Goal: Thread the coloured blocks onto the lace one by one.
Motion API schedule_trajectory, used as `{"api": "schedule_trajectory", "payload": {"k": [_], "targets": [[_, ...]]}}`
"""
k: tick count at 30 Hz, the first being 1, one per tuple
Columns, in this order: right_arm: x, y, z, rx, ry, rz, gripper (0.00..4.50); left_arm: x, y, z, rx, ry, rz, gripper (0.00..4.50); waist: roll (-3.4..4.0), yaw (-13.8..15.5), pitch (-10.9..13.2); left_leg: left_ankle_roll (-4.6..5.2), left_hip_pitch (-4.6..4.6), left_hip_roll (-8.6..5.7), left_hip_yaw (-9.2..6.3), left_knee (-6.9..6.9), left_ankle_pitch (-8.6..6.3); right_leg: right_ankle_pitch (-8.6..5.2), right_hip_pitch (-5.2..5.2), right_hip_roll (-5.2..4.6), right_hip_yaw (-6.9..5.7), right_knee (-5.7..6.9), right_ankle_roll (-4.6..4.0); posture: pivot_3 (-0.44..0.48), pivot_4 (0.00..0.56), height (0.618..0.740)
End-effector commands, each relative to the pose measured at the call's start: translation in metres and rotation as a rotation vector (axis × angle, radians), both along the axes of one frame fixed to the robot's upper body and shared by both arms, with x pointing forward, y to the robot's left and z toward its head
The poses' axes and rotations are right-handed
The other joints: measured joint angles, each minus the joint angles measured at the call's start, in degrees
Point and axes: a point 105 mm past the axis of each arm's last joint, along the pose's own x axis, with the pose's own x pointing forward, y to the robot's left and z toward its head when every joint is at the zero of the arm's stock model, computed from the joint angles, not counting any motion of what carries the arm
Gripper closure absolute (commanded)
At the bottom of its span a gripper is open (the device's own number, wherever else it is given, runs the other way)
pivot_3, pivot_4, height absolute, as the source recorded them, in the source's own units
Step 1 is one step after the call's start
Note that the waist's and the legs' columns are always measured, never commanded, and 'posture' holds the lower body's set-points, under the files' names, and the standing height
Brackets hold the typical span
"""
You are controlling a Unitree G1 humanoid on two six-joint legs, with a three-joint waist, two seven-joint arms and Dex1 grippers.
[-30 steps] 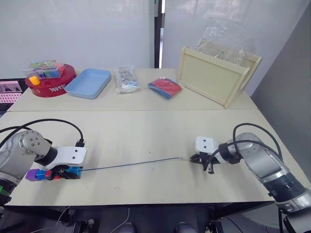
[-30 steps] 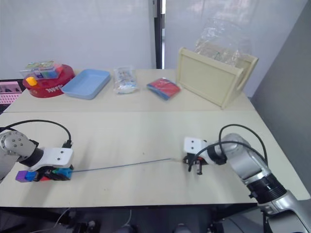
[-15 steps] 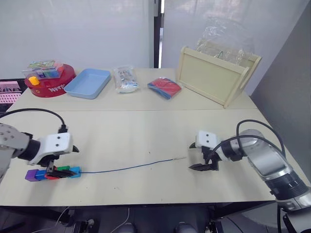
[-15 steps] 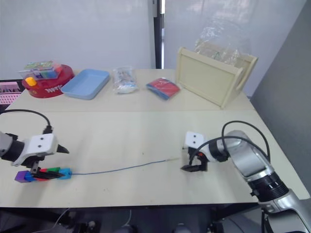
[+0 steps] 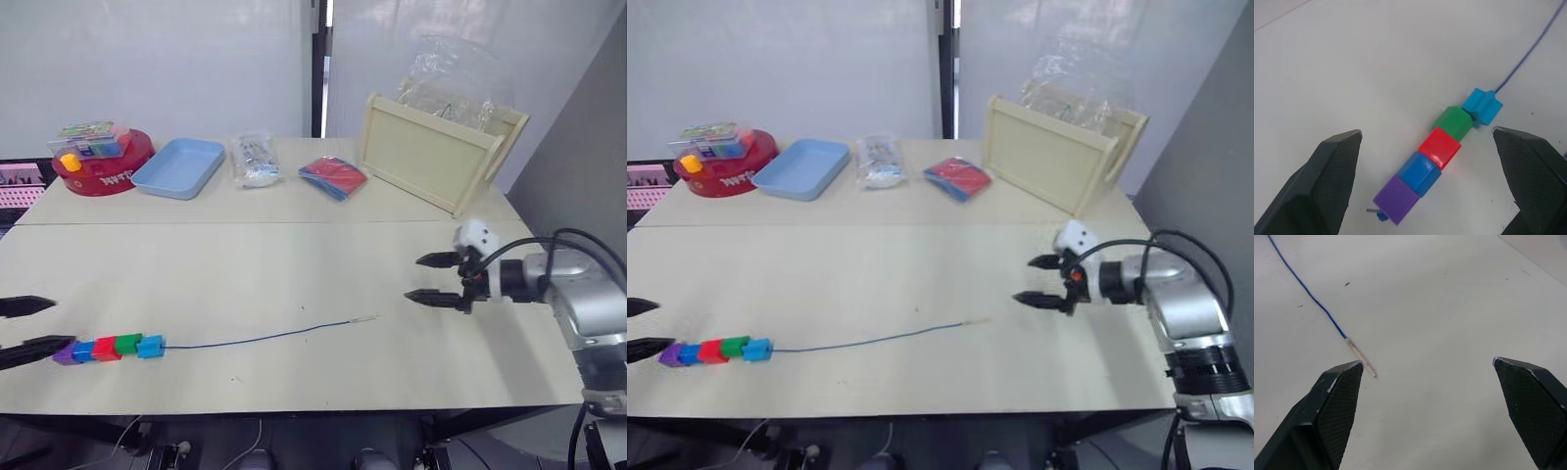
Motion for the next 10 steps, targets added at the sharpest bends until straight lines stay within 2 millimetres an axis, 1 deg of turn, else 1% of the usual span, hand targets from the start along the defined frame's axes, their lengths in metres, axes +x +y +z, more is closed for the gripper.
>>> {"api": "schedule_trajectory", "payload": {"k": [1,3,5,6,7,10], "targets": [[-0.006,-0.017,0.013,0.048,-0.047,-0.042,0.02,-0.015,0.032,0.006,-0.065,-0.106,0.233,0.0,0.0,-0.04,0.0,0.0,0.0,0.01,0.0,0.0,0.0,0.0,0.0,0.01,0.0,-0.01,0.0,0.0,0.15,0.74],[-0.008,-0.026,0.008,0.066,-0.04,-0.076,0.02,-0.03,0.04,-0.004,-0.065,-0.127,0.302,0.0,-0.01,-0.17,0.0,0.0,0.02,-0.01,0.02,0.0,0.0,0.0,0.01,-0.03,0.01,-0.04,0.0,0.0,0.15,0.74],[-0.009,-0.029,0.004,0.065,-0.035,-0.088,0.02,-0.039,0.041,-0.009,-0.063,-0.132,0.328,0.0,-0.01,-0.24,-0.01,0.01,0.17,0.02,0.21,-0.05,-0.01,0.0,0.01,-0.08,0.06,-0.03,0.0,0.0,0.15,0.74],[-0.009,-0.03,0.002,0.063,-0.029,-0.086,0.02,-0.044,0.039,-0.018,-0.052,-0.104,0.317,0.0,-0.01,-0.22,-0.01,0.01,0.21,0.03,0.24,-0.08,-0.01,0.0,0.02,-0.08,0.08,-0.02,0.0,0.0,0.15,0.74],[-0.009,-0.03,0.0,0.062,-0.024,-0.085,0.02,-0.048,0.037,-0.026,-0.054,-0.083,0.315,0.0,-0.01,-0.19,-0.01,0.01,0.25,0.07,0.24,-0.07,-0.01,0.0,0.03,-0.05,0.07,0.0,0.0,0.0,0.15,0.74],[-0.008,-0.03,-0.001,0.063,-0.019,-0.083,0.02,-0.054,0.036,-0.038,-0.072,-0.05,0.33,0.0,-0.01,-0.07,-0.01,0.01,0.38,0.06,0.29,-0.08,-0.01,0.01,0.13,-0.08,0.12,0.03,-0.02,0.0,0.15,0.74]]}}
